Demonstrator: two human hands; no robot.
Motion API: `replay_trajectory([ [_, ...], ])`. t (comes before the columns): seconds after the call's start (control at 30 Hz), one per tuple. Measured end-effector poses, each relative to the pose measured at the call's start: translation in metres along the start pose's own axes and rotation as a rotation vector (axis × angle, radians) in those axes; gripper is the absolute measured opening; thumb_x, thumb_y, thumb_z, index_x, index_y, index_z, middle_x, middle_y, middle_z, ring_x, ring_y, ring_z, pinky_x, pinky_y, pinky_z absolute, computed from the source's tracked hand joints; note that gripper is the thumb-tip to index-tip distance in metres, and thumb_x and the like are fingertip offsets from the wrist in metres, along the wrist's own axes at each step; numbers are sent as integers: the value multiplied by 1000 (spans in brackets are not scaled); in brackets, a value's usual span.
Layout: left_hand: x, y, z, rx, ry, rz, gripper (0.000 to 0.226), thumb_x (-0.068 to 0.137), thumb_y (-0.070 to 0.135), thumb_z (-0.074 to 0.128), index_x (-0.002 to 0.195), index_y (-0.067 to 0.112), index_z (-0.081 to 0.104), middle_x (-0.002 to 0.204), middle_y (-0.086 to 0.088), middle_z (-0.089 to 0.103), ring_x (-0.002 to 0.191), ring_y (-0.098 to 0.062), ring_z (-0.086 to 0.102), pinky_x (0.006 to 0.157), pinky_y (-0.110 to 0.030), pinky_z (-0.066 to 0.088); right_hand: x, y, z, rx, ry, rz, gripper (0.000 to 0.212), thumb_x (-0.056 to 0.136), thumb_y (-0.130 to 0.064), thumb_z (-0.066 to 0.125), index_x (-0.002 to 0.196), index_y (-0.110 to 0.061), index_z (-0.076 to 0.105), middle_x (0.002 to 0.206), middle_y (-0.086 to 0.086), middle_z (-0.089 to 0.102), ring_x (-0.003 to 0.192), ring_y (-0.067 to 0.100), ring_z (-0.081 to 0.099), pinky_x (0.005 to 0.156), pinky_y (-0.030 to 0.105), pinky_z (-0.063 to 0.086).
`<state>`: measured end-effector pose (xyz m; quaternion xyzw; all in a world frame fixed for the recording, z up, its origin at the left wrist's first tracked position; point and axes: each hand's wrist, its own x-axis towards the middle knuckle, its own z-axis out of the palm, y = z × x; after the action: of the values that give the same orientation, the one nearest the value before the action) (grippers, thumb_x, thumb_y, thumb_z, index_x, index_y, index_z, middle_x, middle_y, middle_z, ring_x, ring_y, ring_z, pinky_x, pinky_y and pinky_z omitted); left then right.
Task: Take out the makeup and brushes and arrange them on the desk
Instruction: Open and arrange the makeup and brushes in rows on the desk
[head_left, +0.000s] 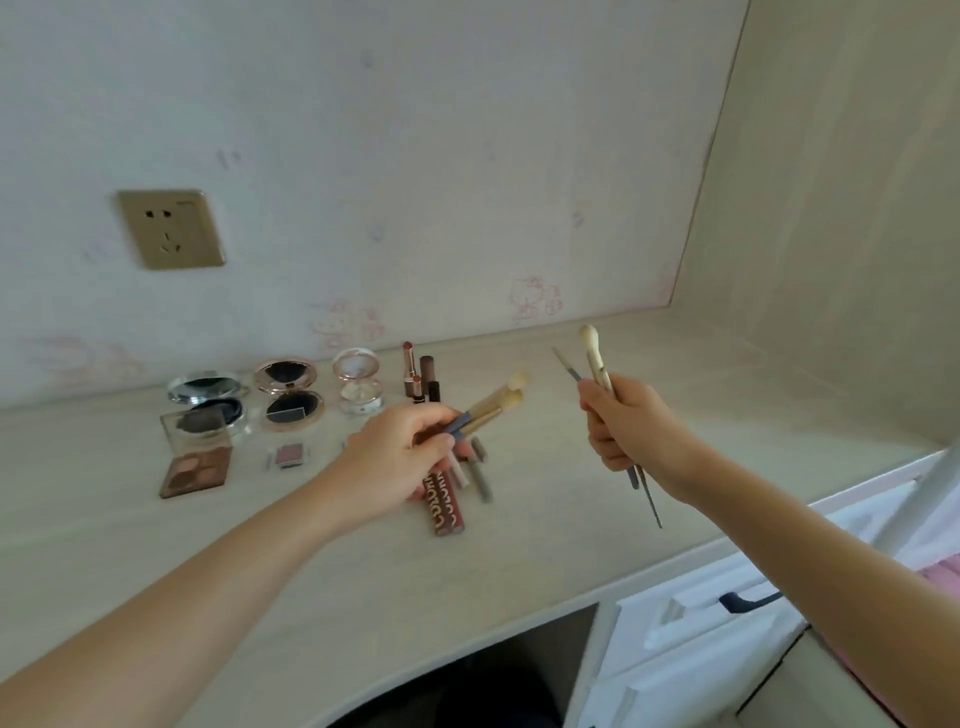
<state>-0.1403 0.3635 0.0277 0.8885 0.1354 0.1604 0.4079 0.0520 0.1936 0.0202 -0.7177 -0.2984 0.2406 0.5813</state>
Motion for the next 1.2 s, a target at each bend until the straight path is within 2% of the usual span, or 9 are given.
replay_trajectory([
  [0.13,-43,-23,-30,151,30,-55,22,96,16,51,93,32,66,84,7,69,74,-6,63,78,-35,53,-6,-5,44,-35,-92,14,25,100,-27,39,81,-13,46,45,-10,33,37,10,27,36,18,24],
  [0.2,-64,-35,-43,199,34,-91,22,96,16,50,93,33,64,89,6,69,76,-10,62,76,-35,51,-10,-8,66,-113,-105,4,26,100,-30,39,83,-12,48,46,-9,36,37,10,30,35,19,26],
  [0.3,-89,-53,-56,252,73,-124,22,96,13,50,98,29,66,88,11,67,78,-16,61,70,-29,48,-9,-17,97,-250,-88,-29,29,101,-32,38,84,-11,50,52,-3,41,38,10,35,35,21,30],
  [0.43,-110,-65,-72,305,142,-96,21,96,11,49,100,23,66,82,3,66,64,-7,54,58,-18,39,-3,-45,125,-293,-114,-123,30,100,-31,40,83,-9,49,52,-1,43,39,13,36,36,23,32],
  [0.53,-120,-70,-79,338,177,-74,24,96,10,48,105,23,66,88,7,65,73,0,53,63,-12,39,-1,-66,145,-216,-155,-165,29,99,-31,42,79,-11,47,47,-5,41,36,11,35,34,21,30],
  [0.83,-142,-89,-73,538,166,-11,29,98,10,43,119,20,61,105,8,56,97,-6,49,85,-18,38,-12,-71,204,62,-214,-226,27,100,-30,43,78,-13,43,47,-8,33,37,9,29,36,20,25],
  [1.03,-152,-95,-72,638,191,21,31,95,6,50,120,18,63,108,6,56,99,-11,53,82,-21,44,-22,-56,220,129,-129,-342,25,100,-28,43,82,-11,43,48,-5,33,36,11,29,35,21,26],
  [1.13,-157,-99,-70,661,170,32,30,93,5,54,120,16,64,106,4,55,97,-13,55,81,-32,51,-26,-47,223,151,-101,-348,28,101,-28,43,76,-15,43,46,-6,35,37,11,30,36,21,28],
  [1.2,-158,-103,-68,675,172,40,30,93,6,55,120,16,63,110,3,54,96,-14,56,80,-35,52,-29,-43,224,174,-110,-334,28,100,-27,44,78,-10,42,49,-3,34,38,11,29,36,20,27],
])
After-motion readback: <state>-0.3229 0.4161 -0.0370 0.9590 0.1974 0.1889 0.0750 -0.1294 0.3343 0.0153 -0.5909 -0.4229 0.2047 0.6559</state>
